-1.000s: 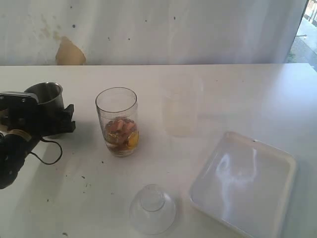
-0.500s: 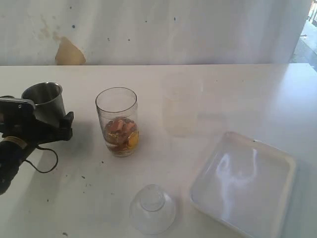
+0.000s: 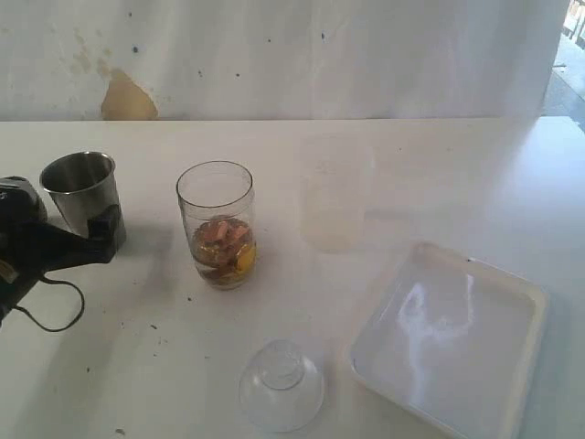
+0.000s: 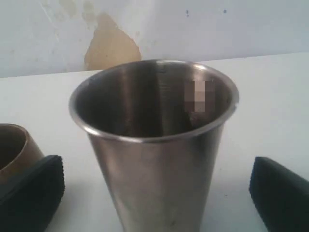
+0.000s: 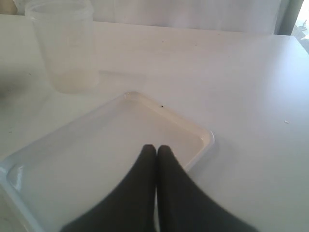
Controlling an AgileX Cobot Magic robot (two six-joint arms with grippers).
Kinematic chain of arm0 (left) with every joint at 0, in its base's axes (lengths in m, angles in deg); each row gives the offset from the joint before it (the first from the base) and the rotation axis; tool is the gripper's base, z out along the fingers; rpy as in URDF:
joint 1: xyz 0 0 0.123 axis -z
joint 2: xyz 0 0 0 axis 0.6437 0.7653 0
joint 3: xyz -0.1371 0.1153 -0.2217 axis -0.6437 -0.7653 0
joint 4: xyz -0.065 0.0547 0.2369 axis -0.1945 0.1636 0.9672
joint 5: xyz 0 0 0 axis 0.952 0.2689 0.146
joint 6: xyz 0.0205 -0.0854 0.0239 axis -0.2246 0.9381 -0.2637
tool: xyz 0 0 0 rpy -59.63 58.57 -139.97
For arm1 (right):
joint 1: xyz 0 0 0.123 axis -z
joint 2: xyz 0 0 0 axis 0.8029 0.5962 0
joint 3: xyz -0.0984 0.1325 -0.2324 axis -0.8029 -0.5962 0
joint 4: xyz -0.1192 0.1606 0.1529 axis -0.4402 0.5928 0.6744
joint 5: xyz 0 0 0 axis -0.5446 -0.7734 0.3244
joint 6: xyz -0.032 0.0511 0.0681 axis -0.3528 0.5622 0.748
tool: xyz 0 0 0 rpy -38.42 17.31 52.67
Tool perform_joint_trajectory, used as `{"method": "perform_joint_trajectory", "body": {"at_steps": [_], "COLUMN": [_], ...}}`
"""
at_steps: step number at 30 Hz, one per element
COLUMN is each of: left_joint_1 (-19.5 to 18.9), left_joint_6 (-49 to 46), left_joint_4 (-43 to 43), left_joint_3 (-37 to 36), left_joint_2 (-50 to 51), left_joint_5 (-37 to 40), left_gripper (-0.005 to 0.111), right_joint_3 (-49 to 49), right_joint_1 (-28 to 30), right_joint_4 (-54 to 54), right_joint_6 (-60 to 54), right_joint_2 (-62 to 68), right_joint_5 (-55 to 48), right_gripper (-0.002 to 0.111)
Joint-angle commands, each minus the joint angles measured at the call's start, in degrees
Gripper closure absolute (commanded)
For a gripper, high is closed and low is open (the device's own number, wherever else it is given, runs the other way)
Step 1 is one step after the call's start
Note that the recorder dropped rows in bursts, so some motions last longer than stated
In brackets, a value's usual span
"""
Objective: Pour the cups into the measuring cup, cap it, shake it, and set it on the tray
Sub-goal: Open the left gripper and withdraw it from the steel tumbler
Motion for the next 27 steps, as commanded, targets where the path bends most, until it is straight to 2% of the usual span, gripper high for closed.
{"method": "perform_joint_trajectory", "body": {"at_steps": [1, 8, 16, 27], "left_joint_1": [0.0, 0.1, 0.1, 0.1], "left_joint_6": [0.1, -4.7, -4.8, -6.5], "left_joint_4": [2.4, 5.9, 8.0, 7.3], "left_joint_3": [-3.8, -8.0, -11.7, -14.3], "left_joint_2": [-4.6, -12.4, -23.1, -36.0], "left_joint_5": [-0.6, -0.6, -0.6, -0.6], "left_gripper": [0.002, 0.002, 0.002, 0.002], "right_joint_3": [-0.3, -0.3, -0.3, -0.3], "right_joint_1": [0.1, 0.1, 0.1, 0.1], "right_joint_4": [-0.1, -0.1, -0.1, -0.2], "right_joint_6": [0.2, 0.2, 0.2, 0.2], "right_joint_2": [-0.3, -0.3, -0.3, -0.3], "right_joint_5": [0.8, 0.8, 0.8, 0.8], "right_gripper": [0.108, 0.108, 0.108, 0.108]}}
